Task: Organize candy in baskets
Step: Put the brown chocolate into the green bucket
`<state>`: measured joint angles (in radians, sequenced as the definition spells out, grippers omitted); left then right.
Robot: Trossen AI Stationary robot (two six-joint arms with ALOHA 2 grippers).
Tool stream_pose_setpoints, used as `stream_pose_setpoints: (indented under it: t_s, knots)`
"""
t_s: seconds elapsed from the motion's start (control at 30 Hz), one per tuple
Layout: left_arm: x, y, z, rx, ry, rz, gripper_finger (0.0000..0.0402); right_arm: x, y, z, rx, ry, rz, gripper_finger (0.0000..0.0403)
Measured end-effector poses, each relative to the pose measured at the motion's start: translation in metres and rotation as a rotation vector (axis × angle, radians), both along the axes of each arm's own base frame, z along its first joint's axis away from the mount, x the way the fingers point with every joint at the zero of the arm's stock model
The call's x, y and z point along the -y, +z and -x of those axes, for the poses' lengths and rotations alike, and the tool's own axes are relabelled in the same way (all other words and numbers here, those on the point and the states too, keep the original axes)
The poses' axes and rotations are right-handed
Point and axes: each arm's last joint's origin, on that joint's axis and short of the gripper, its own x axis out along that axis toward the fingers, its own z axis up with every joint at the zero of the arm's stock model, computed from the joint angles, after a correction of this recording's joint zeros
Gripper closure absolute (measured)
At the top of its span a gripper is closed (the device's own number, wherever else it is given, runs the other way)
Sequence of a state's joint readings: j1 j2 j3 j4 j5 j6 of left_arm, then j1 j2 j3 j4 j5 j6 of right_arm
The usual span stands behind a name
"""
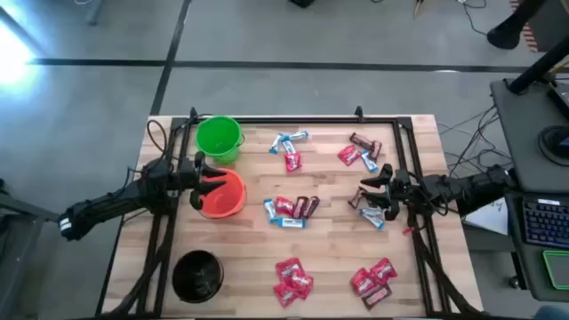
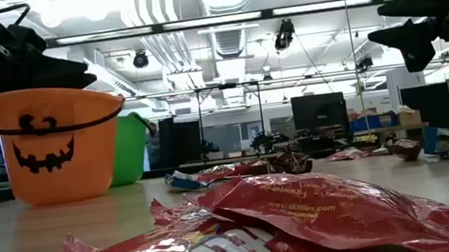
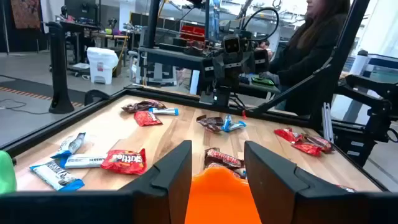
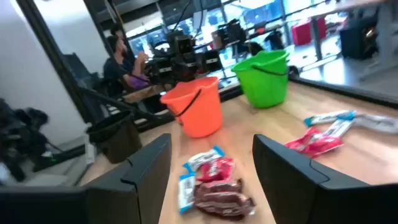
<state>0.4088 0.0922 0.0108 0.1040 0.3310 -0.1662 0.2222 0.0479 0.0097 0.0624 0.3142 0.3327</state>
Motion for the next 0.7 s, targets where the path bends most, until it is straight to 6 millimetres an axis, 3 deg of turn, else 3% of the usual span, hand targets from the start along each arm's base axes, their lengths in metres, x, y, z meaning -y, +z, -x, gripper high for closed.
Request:
stream_pose_setpoints:
  t_s: [0.2, 0.47, 0.7]
  knots:
    - [0.000, 0.000, 0.000, -0.001, 0.000, 0.000, 0.0272, 0.000, 0.001, 0.000, 0.010, -0.008, -0.082, 0.0197]
    - [0.000, 0.000, 0.000, 0.000, 0.000, 0.000, 0.0272, 0.001, 0.015, 0.004, -0.055, -0.003, -0.050, 0.0227]
    - [0.000, 0.000, 0.000, 0.000, 0.000, 0.000, 0.0272, 0.002, 0.021, 0.009, -0.118, -0.004, -0.035, 0.0229]
